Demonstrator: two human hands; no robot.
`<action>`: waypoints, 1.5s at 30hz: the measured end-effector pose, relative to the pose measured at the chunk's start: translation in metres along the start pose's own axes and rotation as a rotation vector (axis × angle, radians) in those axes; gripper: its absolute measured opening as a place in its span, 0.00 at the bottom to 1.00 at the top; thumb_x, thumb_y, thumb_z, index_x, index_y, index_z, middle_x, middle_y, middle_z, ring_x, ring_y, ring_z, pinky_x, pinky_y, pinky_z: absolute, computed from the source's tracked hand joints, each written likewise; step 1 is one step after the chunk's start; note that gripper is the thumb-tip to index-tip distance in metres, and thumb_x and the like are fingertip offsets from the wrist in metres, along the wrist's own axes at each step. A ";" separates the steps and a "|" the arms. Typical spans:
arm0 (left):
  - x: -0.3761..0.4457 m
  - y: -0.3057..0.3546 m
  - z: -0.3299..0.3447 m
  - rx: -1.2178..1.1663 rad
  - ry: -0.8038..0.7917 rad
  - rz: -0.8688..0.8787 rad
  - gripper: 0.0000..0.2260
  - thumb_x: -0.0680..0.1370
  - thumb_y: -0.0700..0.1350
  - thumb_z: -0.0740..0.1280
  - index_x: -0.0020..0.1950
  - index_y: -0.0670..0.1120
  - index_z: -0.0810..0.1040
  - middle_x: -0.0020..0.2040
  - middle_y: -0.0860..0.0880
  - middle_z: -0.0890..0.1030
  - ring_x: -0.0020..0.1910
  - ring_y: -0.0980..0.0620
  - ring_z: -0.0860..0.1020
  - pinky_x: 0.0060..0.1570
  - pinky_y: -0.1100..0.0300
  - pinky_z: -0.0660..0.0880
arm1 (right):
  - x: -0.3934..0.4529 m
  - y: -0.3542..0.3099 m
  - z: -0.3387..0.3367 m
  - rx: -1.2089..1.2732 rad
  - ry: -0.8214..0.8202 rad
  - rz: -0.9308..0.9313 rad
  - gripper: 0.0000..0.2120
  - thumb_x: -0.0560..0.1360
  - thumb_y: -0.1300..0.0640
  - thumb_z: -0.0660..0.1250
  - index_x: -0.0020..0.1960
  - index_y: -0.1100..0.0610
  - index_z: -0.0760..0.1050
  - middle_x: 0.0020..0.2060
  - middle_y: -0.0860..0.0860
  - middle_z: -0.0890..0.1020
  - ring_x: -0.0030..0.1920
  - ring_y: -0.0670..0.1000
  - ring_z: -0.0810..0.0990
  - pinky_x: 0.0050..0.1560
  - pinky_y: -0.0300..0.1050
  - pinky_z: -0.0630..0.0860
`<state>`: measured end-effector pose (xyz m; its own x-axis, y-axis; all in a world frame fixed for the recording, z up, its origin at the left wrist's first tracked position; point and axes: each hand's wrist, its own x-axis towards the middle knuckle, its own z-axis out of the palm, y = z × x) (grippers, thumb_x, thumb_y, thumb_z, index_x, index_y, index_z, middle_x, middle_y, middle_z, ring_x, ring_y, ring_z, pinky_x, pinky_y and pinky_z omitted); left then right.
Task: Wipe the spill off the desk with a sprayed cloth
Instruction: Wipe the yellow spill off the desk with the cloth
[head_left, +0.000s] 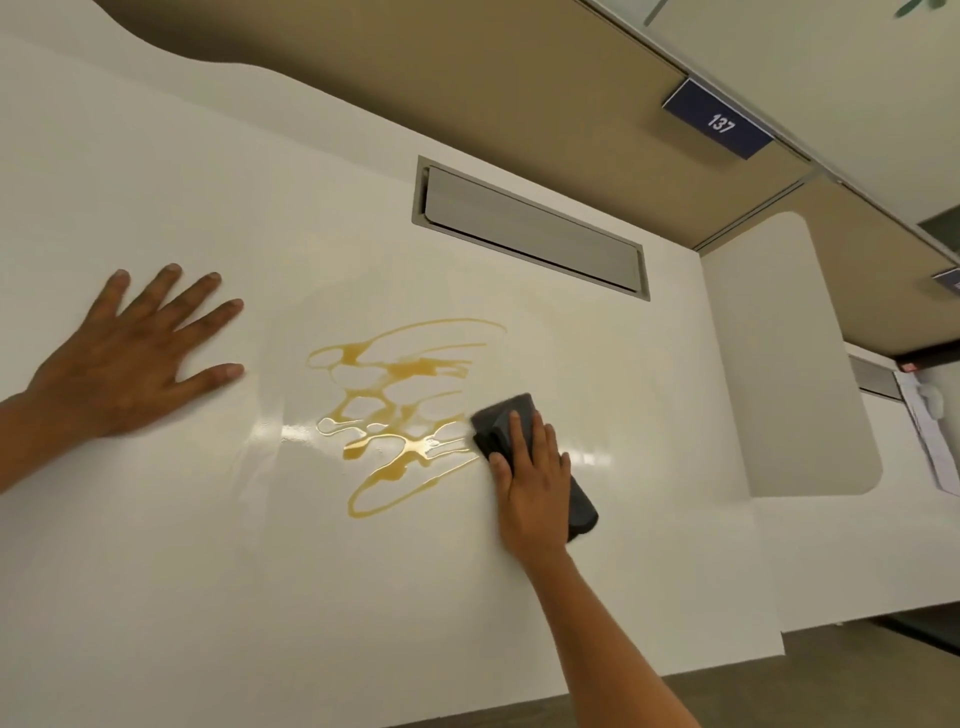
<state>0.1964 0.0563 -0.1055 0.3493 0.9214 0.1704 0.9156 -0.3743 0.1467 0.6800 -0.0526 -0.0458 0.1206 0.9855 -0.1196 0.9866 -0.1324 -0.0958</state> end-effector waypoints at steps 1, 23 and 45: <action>-0.001 0.003 -0.002 0.006 -0.006 -0.006 0.40 0.80 0.76 0.53 0.89 0.61 0.54 0.91 0.54 0.49 0.90 0.49 0.46 0.86 0.41 0.40 | 0.000 0.010 -0.005 0.035 -0.010 0.012 0.28 0.87 0.41 0.48 0.86 0.42 0.48 0.86 0.52 0.54 0.85 0.56 0.53 0.82 0.59 0.53; 0.000 0.002 0.003 0.074 0.003 -0.011 0.41 0.79 0.74 0.57 0.89 0.60 0.54 0.91 0.53 0.51 0.90 0.44 0.52 0.86 0.40 0.44 | 0.057 0.048 -0.027 0.073 -0.016 0.107 0.28 0.88 0.48 0.55 0.86 0.49 0.53 0.84 0.57 0.59 0.83 0.61 0.57 0.80 0.64 0.57; 0.001 0.003 -0.005 0.099 -0.035 -0.032 0.39 0.81 0.74 0.57 0.89 0.60 0.54 0.91 0.54 0.52 0.90 0.51 0.48 0.85 0.46 0.42 | 0.106 0.024 -0.026 0.076 0.000 -0.031 0.28 0.88 0.46 0.54 0.86 0.48 0.53 0.85 0.56 0.58 0.84 0.59 0.54 0.82 0.62 0.53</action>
<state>0.1983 0.0553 -0.1003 0.3246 0.9365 0.1327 0.9411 -0.3338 0.0544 0.7193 0.0510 -0.0351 0.0907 0.9892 -0.1152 0.9787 -0.1099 -0.1737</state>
